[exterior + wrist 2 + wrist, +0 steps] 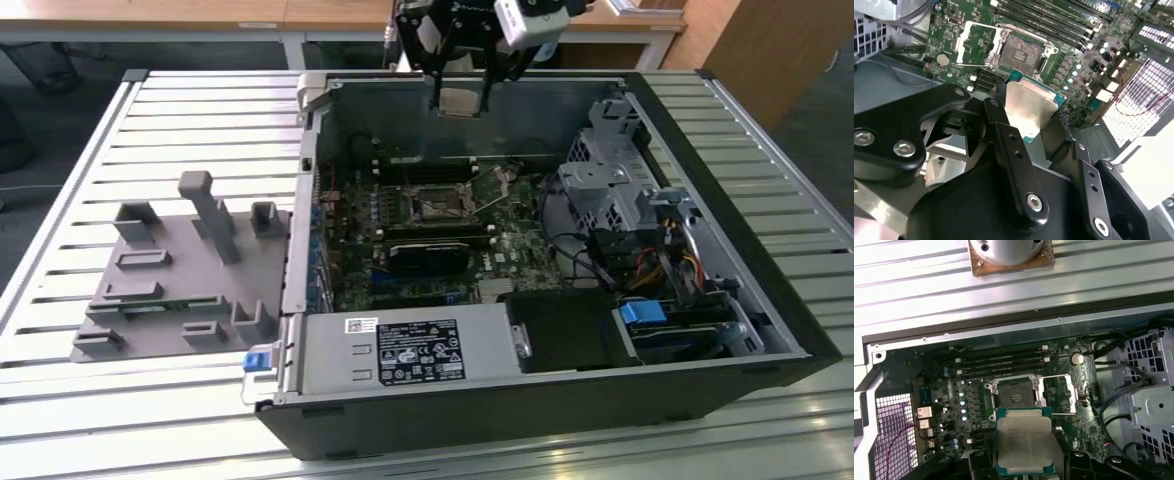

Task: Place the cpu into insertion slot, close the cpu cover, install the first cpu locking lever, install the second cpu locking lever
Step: 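Place the cpu into insertion slot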

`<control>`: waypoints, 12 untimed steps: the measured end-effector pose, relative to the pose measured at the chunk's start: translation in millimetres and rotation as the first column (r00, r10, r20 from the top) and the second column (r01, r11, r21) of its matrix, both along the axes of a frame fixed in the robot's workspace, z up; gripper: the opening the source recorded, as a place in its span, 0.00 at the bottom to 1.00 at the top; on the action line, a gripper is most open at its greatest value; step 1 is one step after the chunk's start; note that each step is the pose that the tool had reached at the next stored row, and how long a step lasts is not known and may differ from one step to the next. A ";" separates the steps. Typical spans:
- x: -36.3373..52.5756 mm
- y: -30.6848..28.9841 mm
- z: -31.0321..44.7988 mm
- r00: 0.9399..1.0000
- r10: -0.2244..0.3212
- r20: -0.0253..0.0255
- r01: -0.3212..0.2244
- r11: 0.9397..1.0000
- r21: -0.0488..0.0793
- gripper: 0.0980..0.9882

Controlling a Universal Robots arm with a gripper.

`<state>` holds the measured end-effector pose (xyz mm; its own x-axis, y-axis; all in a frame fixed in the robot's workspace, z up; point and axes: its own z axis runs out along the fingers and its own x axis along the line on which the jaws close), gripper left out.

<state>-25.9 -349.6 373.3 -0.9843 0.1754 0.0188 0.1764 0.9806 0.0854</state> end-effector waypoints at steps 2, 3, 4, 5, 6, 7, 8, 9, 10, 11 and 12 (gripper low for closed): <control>0.0 0.1 -0.1 1.000 -0.022 0.000 0.022 1.000 -0.001 0.48; 0.0 0.1 -0.2 0.999 -0.035 0.000 0.035 0.999 -0.001 0.48; 0.0 0.1 -0.2 0.999 -0.050 0.000 0.050 0.999 -0.001 0.48; 0.0 0.1 -0.3 0.998 -0.066 0.000 0.066 0.998 -0.001 0.48; 0.0 0.1 -0.4 0.997 -0.082 0.000 0.082 0.997 -0.001 0.48; 0.0 0.1 -0.6 0.995 -0.101 0.000 0.101 0.995 -0.002 0.48; 0.0 0.1 -0.7 0.993 -0.119 0.000 0.119 0.993 -0.002 0.48; 0.0 0.2 -0.8 0.991 -0.136 0.000 0.136 0.991 -0.002 0.48; 0.0 0.2 -1.0 0.988 -0.153 0.000 0.153 0.988 -0.002 0.48; 0.0 0.1 -1.1 0.986 -0.169 0.000 0.169 0.986 -0.002 0.48; 0.0 0.1 -1.3 0.983 -0.186 0.000 0.186 0.983 -0.002 0.48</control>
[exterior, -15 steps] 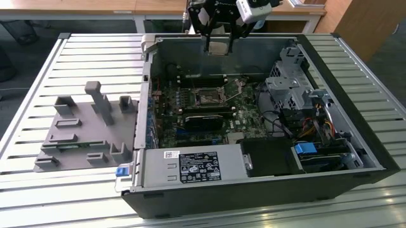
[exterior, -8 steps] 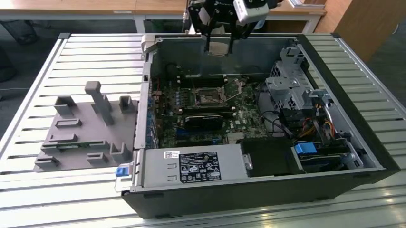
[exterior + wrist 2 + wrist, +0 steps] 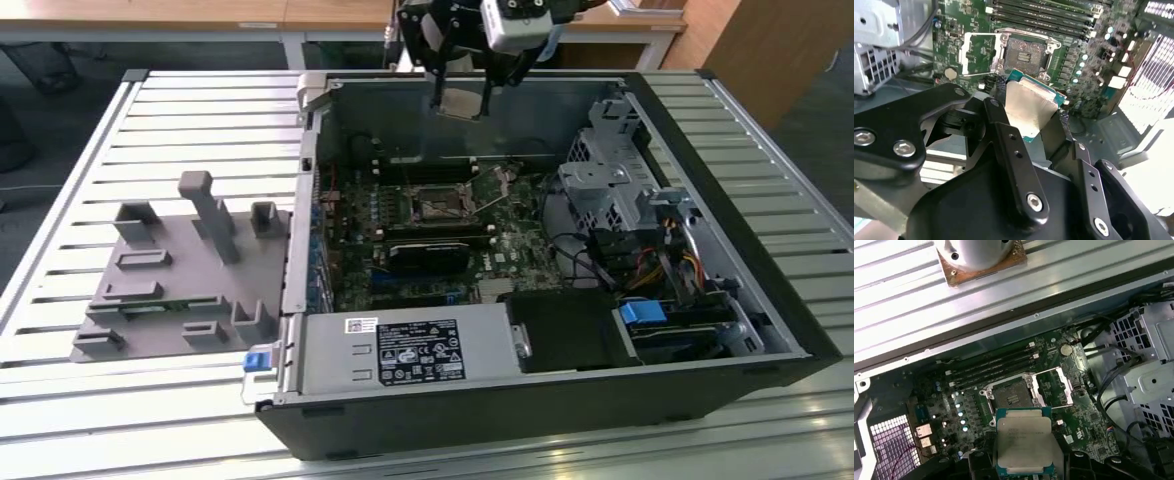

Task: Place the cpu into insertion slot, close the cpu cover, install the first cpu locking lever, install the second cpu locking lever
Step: 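Place the cpu into insertion slot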

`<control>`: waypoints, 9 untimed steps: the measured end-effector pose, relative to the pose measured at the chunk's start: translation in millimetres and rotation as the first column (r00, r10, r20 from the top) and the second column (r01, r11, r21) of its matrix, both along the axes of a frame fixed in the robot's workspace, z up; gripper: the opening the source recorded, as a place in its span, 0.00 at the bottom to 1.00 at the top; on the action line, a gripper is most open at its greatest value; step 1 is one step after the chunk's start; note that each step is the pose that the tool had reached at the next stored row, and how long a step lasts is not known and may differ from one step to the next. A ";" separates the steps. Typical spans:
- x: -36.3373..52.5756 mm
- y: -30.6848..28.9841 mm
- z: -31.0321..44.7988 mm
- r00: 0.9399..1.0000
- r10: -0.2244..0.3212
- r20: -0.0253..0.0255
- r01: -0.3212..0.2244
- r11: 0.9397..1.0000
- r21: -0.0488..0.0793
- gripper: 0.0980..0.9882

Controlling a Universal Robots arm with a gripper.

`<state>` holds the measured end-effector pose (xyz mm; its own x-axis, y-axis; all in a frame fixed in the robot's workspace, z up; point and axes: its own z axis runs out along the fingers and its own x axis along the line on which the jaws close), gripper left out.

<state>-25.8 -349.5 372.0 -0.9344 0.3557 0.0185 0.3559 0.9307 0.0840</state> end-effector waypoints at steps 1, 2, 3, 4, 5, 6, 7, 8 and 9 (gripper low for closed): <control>0.0 0.0 -0.1 1.000 -0.017 0.000 0.017 1.000 0.000 0.48; 0.0 0.0 -0.2 0.999 -0.034 0.000 0.034 0.999 0.000 0.48; 0.0 0.0 -0.3 0.999 -0.050 0.000 0.050 0.999 0.000 0.48; 0.0 0.0 -0.5 0.998 -0.066 0.000 0.066 0.998 0.000 0.48; 0.0 0.0 -0.6 0.997 -0.081 0.000 0.081 0.997 0.000 0.48; 0.0 0.0 -0.7 0.995 -0.095 0.000 0.095 0.995 0.000 0.48; 0.0 0.0 -0.9 0.994 -0.110 0.000 0.110 0.994 0.000 0.48; 0.0 0.0 -1.0 0.992 -0.126 0.000 0.126 0.992 -0.001 0.48; 0.0 0.0 -1.2 0.990 -0.141 0.000 0.141 0.990 -0.001 0.48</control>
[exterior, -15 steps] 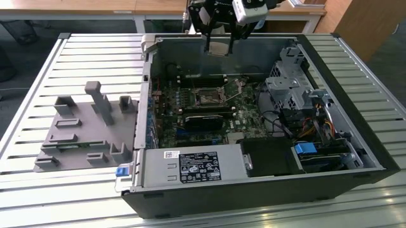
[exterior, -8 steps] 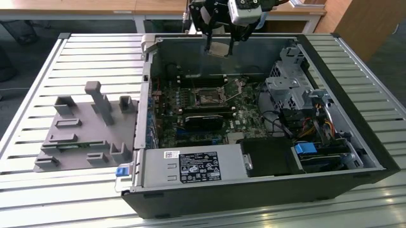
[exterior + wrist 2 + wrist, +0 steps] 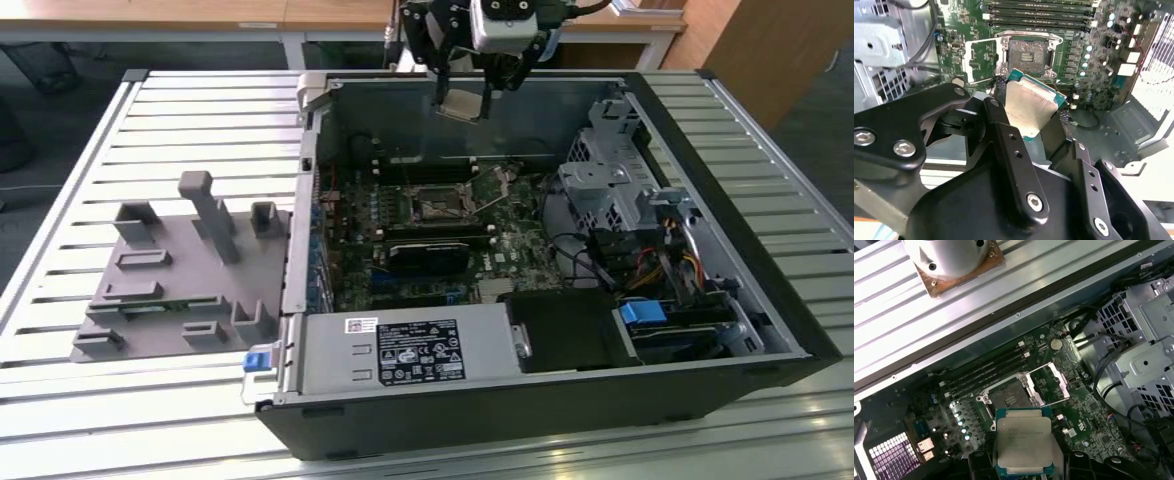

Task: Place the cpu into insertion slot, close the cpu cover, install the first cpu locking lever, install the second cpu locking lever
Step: 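Place the cpu into insertion slot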

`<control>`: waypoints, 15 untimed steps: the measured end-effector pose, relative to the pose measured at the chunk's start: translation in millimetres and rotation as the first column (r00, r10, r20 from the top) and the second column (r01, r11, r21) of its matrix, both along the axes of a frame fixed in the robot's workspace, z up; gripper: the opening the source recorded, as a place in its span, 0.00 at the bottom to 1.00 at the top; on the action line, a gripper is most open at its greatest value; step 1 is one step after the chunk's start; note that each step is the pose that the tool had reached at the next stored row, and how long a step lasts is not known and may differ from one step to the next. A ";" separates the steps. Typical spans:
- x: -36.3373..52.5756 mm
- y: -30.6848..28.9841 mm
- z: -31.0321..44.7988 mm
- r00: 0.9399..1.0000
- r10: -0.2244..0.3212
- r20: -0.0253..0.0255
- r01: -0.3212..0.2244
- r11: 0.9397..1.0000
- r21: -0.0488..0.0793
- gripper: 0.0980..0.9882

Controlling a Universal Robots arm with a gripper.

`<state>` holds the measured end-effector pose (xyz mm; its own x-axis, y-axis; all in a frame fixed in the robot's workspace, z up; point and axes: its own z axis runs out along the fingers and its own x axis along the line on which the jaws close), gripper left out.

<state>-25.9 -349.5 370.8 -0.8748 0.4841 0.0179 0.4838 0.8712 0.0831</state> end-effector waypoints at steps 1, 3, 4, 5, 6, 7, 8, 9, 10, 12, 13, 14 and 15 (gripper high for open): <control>0.0 0.0 -0.2 1.000 -0.017 0.000 0.017 1.000 0.000 0.48; 0.0 0.0 -0.5 0.999 -0.048 0.000 0.048 0.999 -0.001 0.48; 0.0 0.0 -0.7 0.998 -0.064 0.000 0.064 0.998 -0.001 0.48; 0.0 0.0 -0.8 0.997 -0.080 0.000 0.080 0.997 -0.002 0.48; 0.0 0.0 -1.1 0.995 -0.095 0.000 0.095 0.995 -0.002 0.48; 0.0 0.0 -1.2 0.994 -0.110 0.000 0.110 0.994 -0.002 0.48; 0.0 0.0 -1.4 0.992 -0.127 0.000 0.127 0.992 -0.002 0.48; 0.0 0.0 -1.6 0.990 -0.142 0.000 0.142 0.990 -0.003 0.48; 0.0 0.0 -1.8 0.988 -0.157 0.000 0.157 0.988 -0.003 0.48; 0.0 0.0 -2.2 0.982 -0.189 0.000 0.189 0.982 -0.004 0.48; 0.0 0.0 -2.4 0.979 -0.205 0.000 0.205 0.979 -0.004 0.48; 0.0 0.0 -2.6 0.975 -0.222 0.000 0.222 0.975 -0.004 0.48; 0.0 0.0 -2.8 0.972 -0.236 0.000 0.236 0.972 -0.004 0.48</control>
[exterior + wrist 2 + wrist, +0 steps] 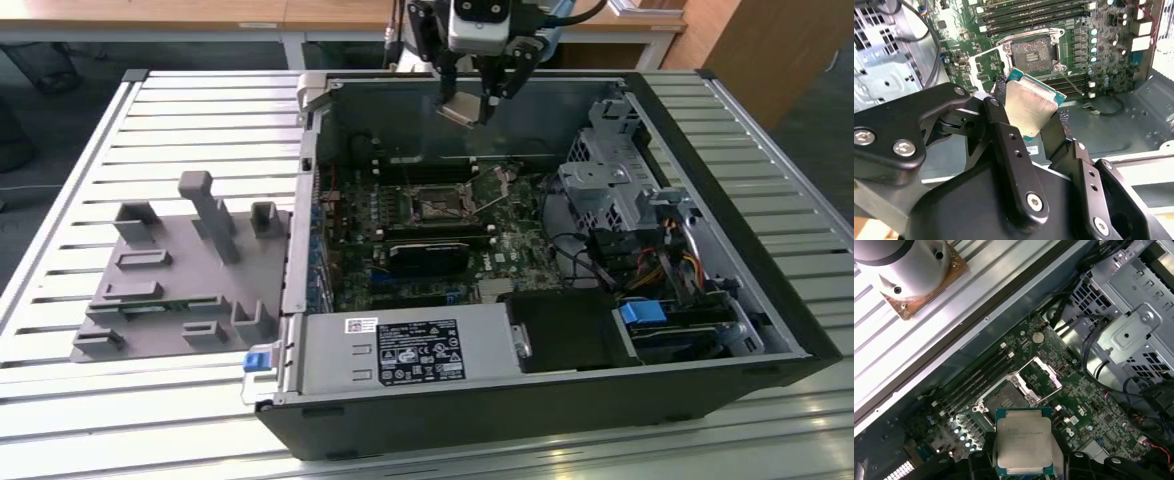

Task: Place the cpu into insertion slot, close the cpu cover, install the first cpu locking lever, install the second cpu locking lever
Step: 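Place the cpu into insertion slot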

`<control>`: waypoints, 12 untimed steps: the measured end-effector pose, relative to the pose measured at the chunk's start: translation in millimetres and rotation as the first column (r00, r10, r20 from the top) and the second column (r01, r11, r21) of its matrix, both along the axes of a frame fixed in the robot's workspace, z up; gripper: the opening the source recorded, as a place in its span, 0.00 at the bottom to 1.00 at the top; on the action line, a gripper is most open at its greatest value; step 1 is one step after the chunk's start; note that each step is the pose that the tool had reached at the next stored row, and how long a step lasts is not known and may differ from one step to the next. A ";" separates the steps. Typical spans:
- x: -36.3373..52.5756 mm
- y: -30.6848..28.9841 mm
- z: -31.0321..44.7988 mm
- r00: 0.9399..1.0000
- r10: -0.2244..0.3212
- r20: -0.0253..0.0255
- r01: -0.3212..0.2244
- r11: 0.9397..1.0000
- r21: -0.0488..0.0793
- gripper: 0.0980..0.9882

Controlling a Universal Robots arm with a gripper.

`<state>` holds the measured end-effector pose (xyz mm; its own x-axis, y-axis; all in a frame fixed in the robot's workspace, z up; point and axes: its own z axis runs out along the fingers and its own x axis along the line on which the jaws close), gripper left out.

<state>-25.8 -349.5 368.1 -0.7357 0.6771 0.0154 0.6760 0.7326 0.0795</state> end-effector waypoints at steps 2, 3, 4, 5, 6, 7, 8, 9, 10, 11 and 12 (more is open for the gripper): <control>0.0 0.0 -0.4 0.999 -0.033 0.000 0.033 0.999 0.000 0.48; 0.0 0.0 -0.6 0.999 -0.050 0.000 0.050 0.999 -0.001 0.48; 0.0 0.0 -0.8 0.998 -0.066 0.000 0.066 0.998 -0.001 0.48; 0.0 0.0 -1.0 0.997 -0.083 0.000 0.083 0.997 -0.001 0.48; 0.0 0.0 -1.2 0.995 -0.100 0.000 0.100 0.995 -0.001 0.48; 0.0 0.0 -1.4 0.993 -0.117 0.000 0.117 0.993 -0.001 0.48; 0.0 0.0 -1.6 0.991 -0.135 0.000 0.135 0.991 -0.001 0.48; 0.0 0.0 -1.8 0.988 -0.153 0.000 0.153 0.988 -0.001 0.48; 0.0 0.0 -2.0 0.985 -0.170 0.000 0.170 0.985 -0.001 0.48; 0.0 0.0 -2.2 0.982 -0.187 0.000 0.187 0.982 -0.001 0.48; 0.0 0.0 -2.4 0.979 -0.203 0.000 0.203 0.979 -0.001 0.48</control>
<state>-25.9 -349.5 365.7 -0.5826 0.8126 0.0147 0.8109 0.5799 0.0787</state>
